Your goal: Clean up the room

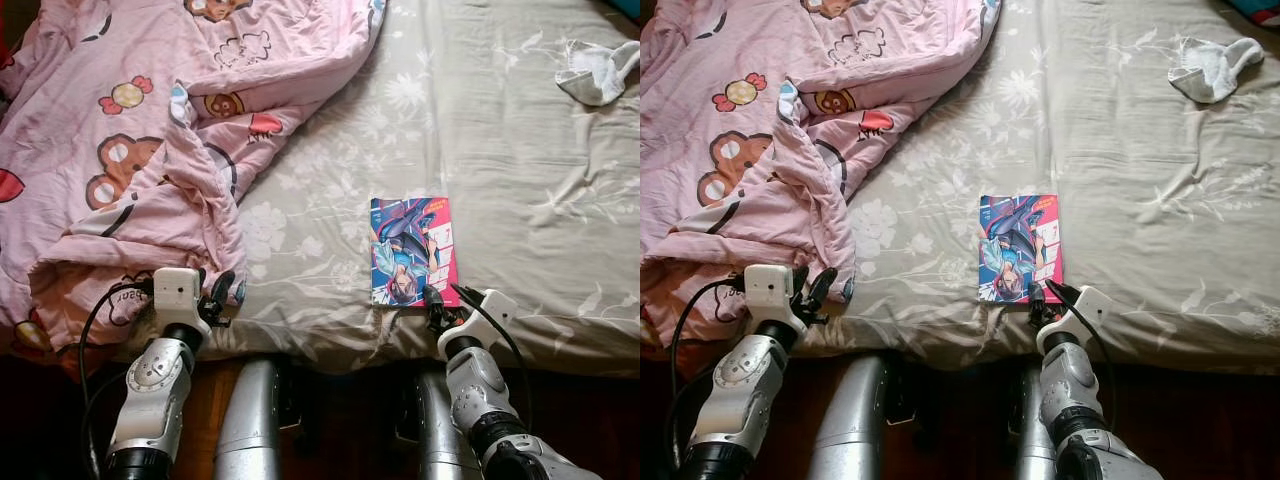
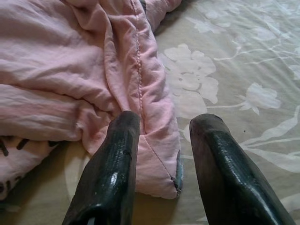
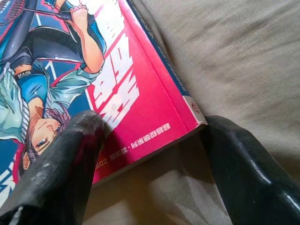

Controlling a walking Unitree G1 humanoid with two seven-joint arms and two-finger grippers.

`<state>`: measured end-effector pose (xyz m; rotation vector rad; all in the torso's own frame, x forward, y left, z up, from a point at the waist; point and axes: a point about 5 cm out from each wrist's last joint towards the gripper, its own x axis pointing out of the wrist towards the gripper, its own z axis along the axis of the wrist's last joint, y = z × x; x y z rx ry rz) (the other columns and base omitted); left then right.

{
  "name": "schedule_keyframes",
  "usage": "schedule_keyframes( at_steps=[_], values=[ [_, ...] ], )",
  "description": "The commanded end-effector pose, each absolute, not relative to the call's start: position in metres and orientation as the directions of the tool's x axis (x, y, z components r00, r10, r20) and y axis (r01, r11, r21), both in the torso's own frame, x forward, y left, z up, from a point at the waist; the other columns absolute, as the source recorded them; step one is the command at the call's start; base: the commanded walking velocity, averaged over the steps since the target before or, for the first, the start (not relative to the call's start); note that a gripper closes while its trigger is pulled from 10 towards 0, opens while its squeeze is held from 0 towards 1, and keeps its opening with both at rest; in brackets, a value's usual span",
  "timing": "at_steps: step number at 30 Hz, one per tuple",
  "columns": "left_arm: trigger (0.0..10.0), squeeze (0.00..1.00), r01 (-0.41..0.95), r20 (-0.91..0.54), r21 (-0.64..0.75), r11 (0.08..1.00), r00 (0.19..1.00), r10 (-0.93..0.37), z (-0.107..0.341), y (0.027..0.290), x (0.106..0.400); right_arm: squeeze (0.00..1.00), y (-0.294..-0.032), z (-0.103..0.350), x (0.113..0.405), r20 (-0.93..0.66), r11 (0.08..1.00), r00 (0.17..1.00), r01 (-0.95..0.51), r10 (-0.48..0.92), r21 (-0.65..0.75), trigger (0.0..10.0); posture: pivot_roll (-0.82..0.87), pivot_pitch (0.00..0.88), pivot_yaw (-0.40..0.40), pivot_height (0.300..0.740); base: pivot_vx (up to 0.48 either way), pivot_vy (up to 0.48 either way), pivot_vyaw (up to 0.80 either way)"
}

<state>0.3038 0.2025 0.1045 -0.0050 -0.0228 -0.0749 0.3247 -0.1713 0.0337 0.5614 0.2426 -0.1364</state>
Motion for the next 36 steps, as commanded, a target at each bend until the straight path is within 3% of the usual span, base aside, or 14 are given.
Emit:
schedule_keyframes(
  at_steps=[1,13,22,36],
  values=[
    [10.0,0.0,0.058,-0.03,0.002,0.998,0.998,-0.058,0.093,0.208,0.295,0.0,-0.167,0.018,0.312,-0.313,0.815,0.948,0.221,-0.051,0.535,10.0,0.12,0.496,0.117,0.619,0.0,0.0,0.0],
    [10.0,0.0,0.05,-0.035,0.013,0.999,0.998,-0.05,0.094,0.211,0.291,0.0,-0.169,0.022,0.314,-0.256,0.769,0.965,0.211,-0.064,0.604,10.0,0.13,0.507,0.128,0.619,0.0,0.0,0.0],
    [10.0,0.0,0.052,-0.037,0.029,0.998,0.998,-0.051,0.095,0.213,0.285,0.0,-0.177,0.008,0.301,-0.292,0.657,0.951,0.286,-0.104,0.697,10.0,0.15,0.5,0.136,0.619,0.0,0.0,0.0],
    [10.0,0.0,0.045,-0.052,0.046,0.998,0.998,-0.043,0.094,0.215,0.281,0.0,-0.177,0.017,0.307,-0.227,0.633,0.968,0.244,-0.109,0.735,10.0,0.17,0.507,0.148,0.619,0.0,0.0,0.0]
  ],
)
